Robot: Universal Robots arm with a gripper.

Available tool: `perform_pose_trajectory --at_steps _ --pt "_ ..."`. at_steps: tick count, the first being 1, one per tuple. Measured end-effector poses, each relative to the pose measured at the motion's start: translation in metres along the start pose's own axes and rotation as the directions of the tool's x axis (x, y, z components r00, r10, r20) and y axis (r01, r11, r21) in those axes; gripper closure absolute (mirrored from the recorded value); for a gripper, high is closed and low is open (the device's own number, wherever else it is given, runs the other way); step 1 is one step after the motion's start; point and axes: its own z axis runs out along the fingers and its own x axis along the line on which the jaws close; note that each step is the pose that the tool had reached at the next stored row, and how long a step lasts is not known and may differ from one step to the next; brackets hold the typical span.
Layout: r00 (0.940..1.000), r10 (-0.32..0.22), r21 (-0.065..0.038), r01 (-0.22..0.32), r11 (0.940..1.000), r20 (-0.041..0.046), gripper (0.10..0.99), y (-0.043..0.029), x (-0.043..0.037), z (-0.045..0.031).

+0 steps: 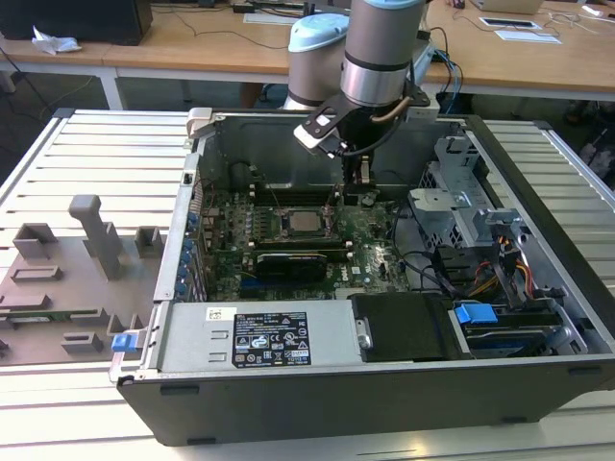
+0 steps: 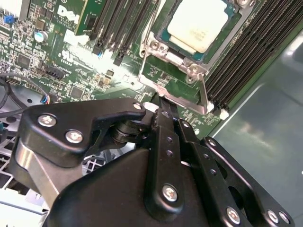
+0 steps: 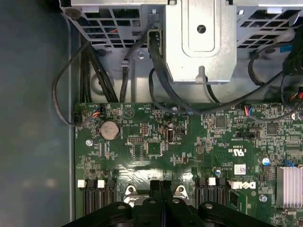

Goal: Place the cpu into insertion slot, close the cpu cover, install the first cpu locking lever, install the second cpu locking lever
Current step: 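Close the cpu cover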

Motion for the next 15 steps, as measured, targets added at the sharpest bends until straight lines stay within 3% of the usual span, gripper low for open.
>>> perform_pose_trajectory --at_steps 8,10,12,15 --pt "1.0 0.0 0.0 0.0 1.0 0.0 0.98 -0.0091 -0.0001 -0.0001" --pt "1.0 0.0 0.0 0.0 1.0 0.0 0.98 -0.0171 -0.0002 -0.0001" --pt "1.0 0.0 0.0 0.0 1.0 0.0 0.98 -0.0196 -0.0002 -0.0001" --pt "1.0 0.0 0.0 0.0 1.0 0.0 0.98 -0.032 -0.0003 0.0007"
